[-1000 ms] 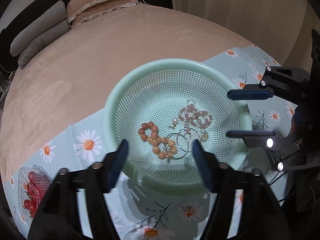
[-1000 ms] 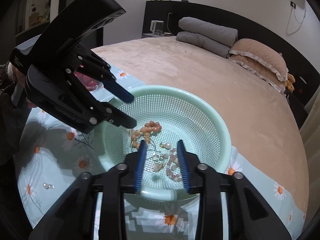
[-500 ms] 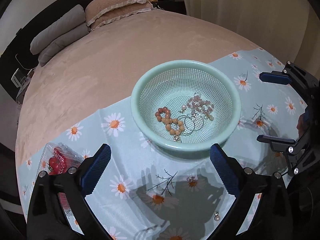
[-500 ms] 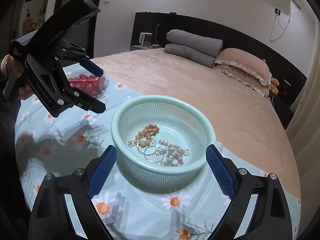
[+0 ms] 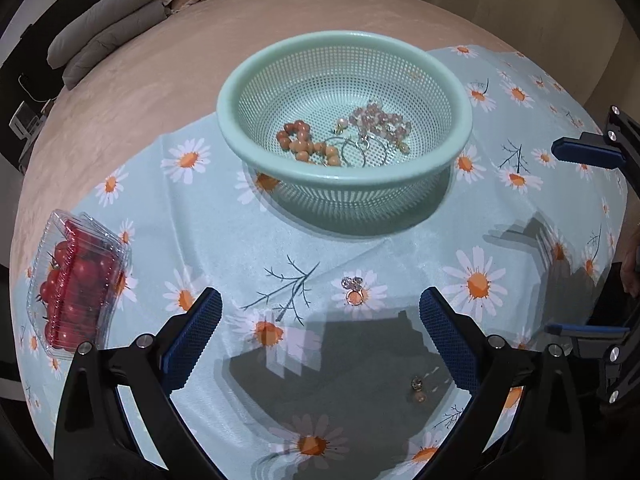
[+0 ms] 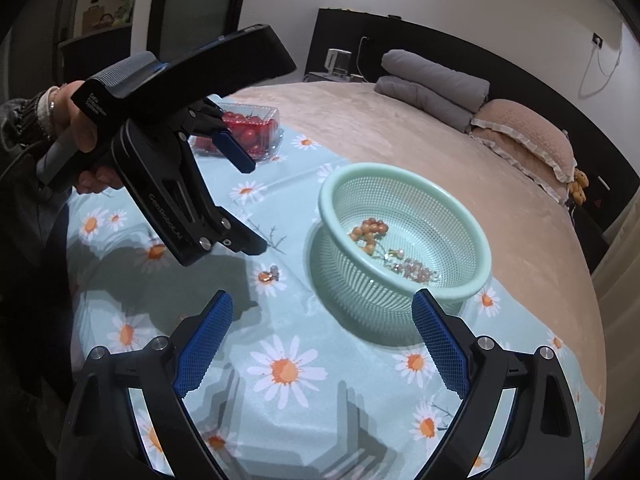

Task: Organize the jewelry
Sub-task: 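Move both open tools back to the last charms on the cover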

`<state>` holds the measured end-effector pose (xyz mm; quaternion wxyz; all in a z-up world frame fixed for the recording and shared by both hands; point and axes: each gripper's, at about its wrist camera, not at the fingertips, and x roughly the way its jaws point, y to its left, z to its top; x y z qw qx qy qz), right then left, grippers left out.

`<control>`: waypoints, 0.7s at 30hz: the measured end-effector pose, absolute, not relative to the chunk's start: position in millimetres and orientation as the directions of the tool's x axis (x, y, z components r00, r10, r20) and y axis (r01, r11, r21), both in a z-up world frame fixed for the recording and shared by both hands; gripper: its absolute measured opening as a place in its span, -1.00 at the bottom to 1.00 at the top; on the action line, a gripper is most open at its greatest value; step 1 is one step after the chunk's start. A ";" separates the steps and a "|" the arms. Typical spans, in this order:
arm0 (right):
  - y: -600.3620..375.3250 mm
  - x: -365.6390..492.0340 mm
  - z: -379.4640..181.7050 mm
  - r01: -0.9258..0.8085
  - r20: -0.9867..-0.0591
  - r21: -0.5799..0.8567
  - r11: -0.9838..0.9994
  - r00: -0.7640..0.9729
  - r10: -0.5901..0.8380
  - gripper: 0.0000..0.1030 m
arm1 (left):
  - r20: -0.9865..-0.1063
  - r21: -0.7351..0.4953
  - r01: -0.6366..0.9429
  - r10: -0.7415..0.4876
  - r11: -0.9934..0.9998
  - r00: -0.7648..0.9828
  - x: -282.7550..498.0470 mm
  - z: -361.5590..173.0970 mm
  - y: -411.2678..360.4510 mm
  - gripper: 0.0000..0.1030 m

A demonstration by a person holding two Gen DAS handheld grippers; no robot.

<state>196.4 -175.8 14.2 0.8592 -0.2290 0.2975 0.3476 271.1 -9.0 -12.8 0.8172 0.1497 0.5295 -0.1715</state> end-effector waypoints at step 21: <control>-130.9 137.7 -70.2 -0.801 -0.633 -0.031 0.597 0.478 0.609 0.65 | -0.941 -0.062 0.430 -0.196 0.901 0.275 281.9 -71.5 -26.4 0.88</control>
